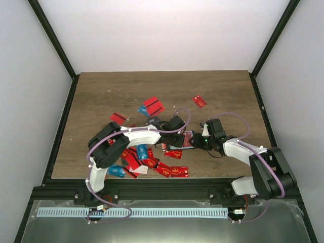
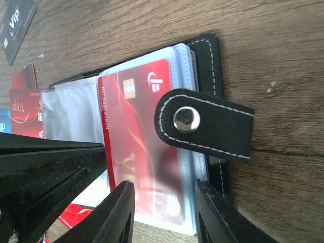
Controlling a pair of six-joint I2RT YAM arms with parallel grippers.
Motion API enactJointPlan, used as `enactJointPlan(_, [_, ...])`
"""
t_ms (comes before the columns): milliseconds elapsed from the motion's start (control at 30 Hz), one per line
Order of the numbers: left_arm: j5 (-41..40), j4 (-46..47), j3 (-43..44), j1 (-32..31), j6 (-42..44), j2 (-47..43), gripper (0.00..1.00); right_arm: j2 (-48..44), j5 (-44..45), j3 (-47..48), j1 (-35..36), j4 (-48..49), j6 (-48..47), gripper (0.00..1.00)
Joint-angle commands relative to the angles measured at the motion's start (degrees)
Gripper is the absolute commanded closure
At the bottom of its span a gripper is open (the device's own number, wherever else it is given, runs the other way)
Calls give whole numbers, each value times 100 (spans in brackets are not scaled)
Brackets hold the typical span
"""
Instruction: Put the credit cards into the card holder
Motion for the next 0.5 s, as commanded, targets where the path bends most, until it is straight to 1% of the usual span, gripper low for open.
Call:
enactJointPlan(0, [13,12,129,2,40,177,96,-87,234,175,30,-110,-91,65])
enactJointPlan(467, [12,10,163,-24,23,234,96,98,-466,159,29,195,-120,65])
